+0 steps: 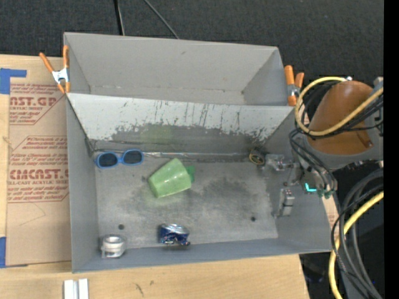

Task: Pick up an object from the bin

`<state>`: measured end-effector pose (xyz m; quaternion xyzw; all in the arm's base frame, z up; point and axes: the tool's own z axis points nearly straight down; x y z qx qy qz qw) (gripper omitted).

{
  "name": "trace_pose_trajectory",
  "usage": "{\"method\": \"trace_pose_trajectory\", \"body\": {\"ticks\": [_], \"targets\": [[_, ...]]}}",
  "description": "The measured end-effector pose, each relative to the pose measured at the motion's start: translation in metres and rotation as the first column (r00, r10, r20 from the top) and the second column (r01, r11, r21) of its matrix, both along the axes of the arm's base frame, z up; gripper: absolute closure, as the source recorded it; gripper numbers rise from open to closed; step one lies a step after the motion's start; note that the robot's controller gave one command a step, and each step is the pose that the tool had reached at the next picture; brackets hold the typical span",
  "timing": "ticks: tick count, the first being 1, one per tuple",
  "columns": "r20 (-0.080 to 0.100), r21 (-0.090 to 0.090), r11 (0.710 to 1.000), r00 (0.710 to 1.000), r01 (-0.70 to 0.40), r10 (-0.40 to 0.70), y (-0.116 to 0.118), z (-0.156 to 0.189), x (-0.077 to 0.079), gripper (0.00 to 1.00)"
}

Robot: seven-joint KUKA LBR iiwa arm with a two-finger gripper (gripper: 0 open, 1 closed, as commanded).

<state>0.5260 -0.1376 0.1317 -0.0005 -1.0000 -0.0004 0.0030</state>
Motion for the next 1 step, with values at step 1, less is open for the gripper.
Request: {"method": "trace_pose_trajectory", "body": {"ticks": [1], "targets": [[0.007, 0.001, 0.996, 0.996, -0.093, 0.093, 0.0571, 0.0206, -0.0168, 0.0]]}}
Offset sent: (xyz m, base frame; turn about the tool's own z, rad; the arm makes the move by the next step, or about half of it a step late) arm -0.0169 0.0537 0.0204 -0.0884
